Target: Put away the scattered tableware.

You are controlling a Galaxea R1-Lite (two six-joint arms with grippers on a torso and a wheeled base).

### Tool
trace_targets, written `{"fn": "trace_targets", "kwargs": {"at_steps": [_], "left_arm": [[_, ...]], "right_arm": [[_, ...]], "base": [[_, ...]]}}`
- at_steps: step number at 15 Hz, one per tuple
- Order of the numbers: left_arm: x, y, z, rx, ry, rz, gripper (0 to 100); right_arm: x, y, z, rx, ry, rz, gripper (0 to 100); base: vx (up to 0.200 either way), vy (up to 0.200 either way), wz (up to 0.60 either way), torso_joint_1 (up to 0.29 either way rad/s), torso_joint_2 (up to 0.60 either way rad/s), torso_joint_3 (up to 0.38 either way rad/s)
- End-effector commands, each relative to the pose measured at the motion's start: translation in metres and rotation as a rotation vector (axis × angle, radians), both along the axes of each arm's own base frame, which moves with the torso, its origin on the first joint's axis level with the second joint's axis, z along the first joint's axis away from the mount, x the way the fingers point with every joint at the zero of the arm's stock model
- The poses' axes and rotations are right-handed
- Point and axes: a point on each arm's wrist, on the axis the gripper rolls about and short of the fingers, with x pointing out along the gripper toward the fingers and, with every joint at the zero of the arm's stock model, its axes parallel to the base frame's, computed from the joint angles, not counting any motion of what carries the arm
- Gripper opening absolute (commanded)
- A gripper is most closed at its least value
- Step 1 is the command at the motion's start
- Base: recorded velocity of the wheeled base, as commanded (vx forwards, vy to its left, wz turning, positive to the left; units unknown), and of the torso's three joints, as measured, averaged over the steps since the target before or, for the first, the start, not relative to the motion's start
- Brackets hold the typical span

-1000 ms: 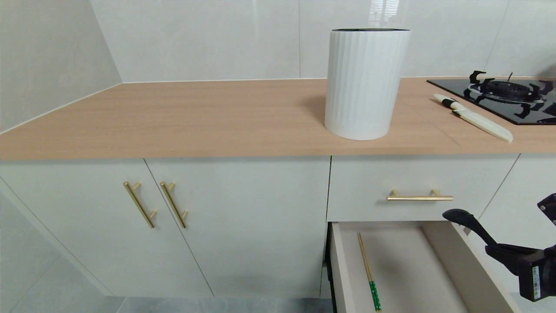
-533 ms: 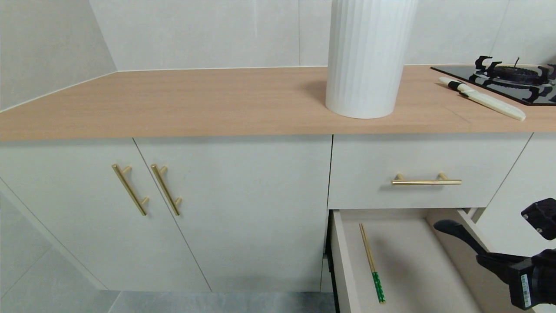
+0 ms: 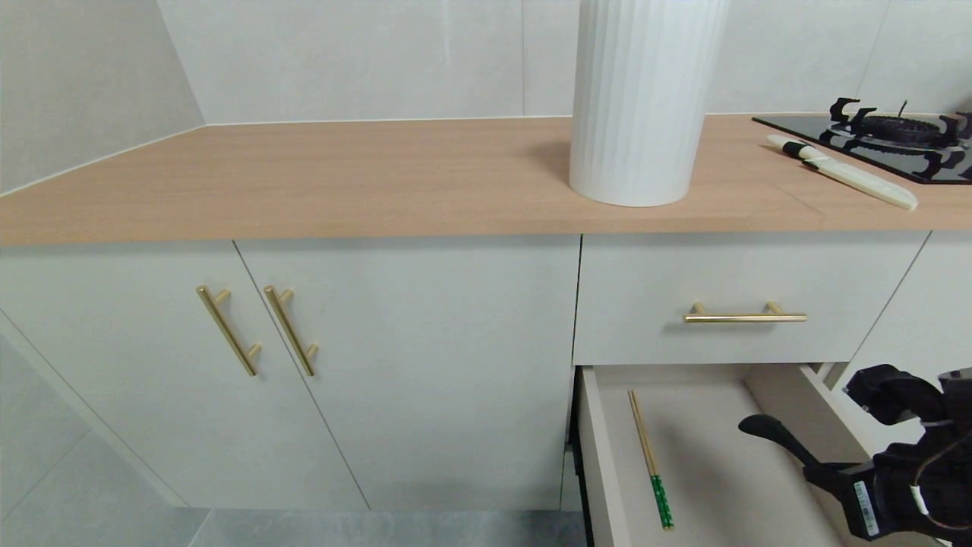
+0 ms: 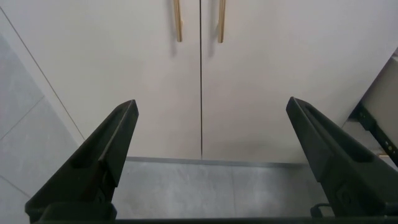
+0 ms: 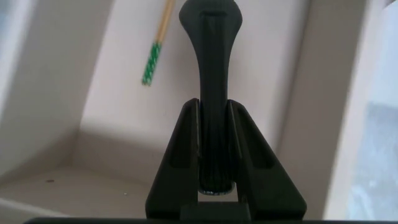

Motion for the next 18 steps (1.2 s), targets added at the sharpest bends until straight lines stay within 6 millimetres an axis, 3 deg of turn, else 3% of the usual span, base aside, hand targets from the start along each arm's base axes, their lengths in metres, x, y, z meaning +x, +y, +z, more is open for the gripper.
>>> {"fn": "trace_targets", "kwargs": {"at_steps": [1, 5, 9, 15, 18], "left_arm": [[0.000, 0.000, 0.000, 0.001, 0.000, 0.001, 100], [0.000, 0.000, 0.000, 0.001, 0.000, 0.001, 100], [0.000, 0.000, 0.000, 0.001, 0.000, 0.001, 100], [0.000, 0.000, 0.000, 0.001, 0.000, 0.001, 100], [0.000, 0.000, 0.000, 0.001, 0.000, 0.001, 100]], "right_arm": [[0.036, 0.008, -0.042, 0.005, 0.127, -0.075, 0], [0.076, 0.017, -0.087, -0.016, 0.089, -0.120, 0], [0.090, 0.011, -0.123, -0.032, 0.102, -0.172, 0], [0.093, 0.011, -0.153, -0.044, 0.068, -0.191, 0], [0.094, 0.011, -0.155, -0.045, 0.062, -0.193, 0]], "base": [[0.000, 0.000, 0.00, 0.000, 0.00, 0.000], [0.000, 0.000, 0.00, 0.000, 0.00, 0.000], [0.000, 0.000, 0.00, 0.000, 0.00, 0.000], [0.000, 0.000, 0.00, 0.000, 0.00, 0.000], [0.000, 0.000, 0.00, 0.000, 0.00, 0.000]]}}
